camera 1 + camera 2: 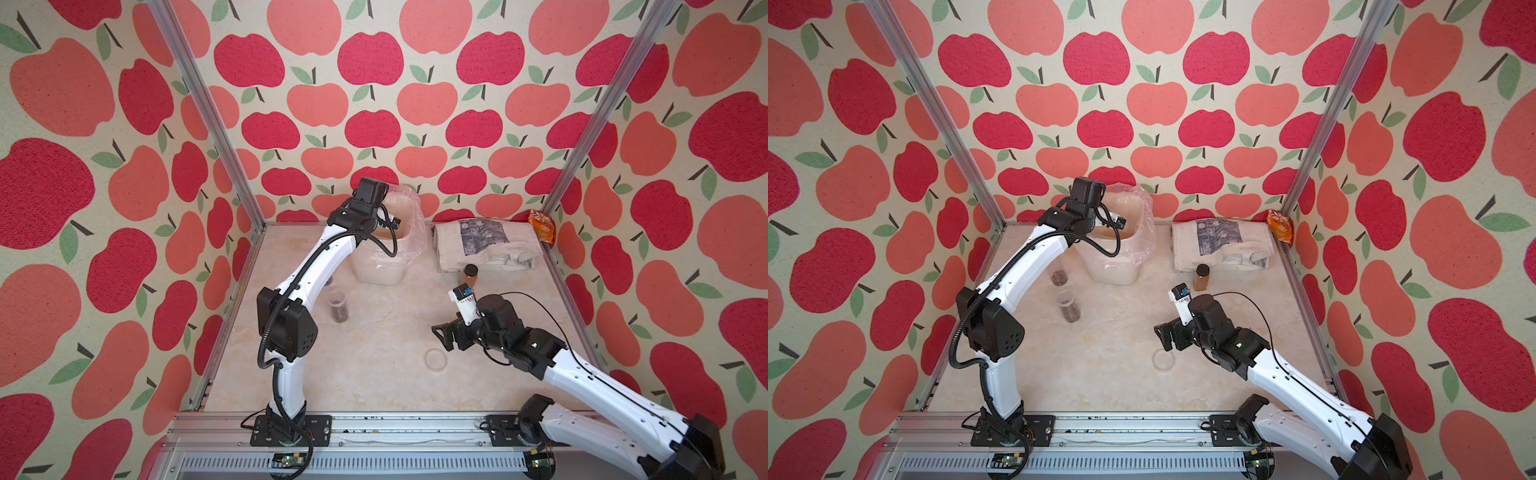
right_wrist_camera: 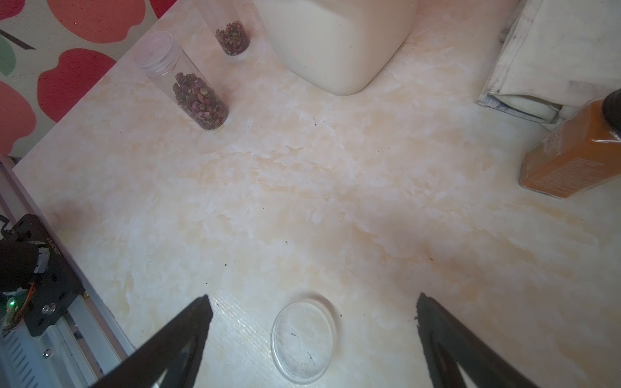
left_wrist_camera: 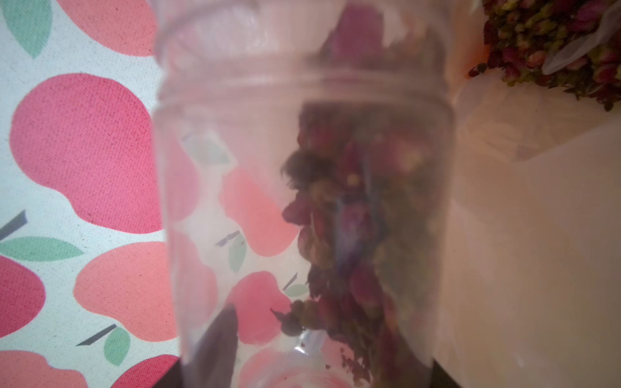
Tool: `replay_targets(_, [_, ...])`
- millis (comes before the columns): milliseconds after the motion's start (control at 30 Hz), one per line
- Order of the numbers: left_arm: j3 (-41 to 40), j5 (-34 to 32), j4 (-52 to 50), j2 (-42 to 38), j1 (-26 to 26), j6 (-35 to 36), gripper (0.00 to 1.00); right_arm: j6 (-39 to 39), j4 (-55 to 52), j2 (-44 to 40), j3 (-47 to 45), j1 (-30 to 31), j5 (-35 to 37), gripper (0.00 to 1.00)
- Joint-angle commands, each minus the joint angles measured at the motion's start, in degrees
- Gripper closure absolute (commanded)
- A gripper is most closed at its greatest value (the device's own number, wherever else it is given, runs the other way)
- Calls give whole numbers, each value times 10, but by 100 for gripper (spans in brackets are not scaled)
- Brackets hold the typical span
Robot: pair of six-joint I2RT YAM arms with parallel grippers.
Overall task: Empty the moldy dried flower tea in the jars
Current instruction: Pour the moldy dried flower tea into the trash bin.
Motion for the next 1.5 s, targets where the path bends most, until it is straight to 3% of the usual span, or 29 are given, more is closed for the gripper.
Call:
replay_targets(0, [20,9,2,1,5,-31,100,9,5,-11,6,-4,-11,1])
replay_targets(400, [-7,25,11,-31,15,-48,100,17,16,-19,38,-5,-38,1])
replay_targets(1033, [-57,8,68,-45,10,11,100,29,17,-28,31,-6,-44,1])
replay_targets(1300, [-55,14,62,-50,14,6,100,32,26,-16,53,-10,-60,1])
replay_targets(1467, [-58,49,48,-65,24,-38,100,36,31,-12,70,-25,-75,1])
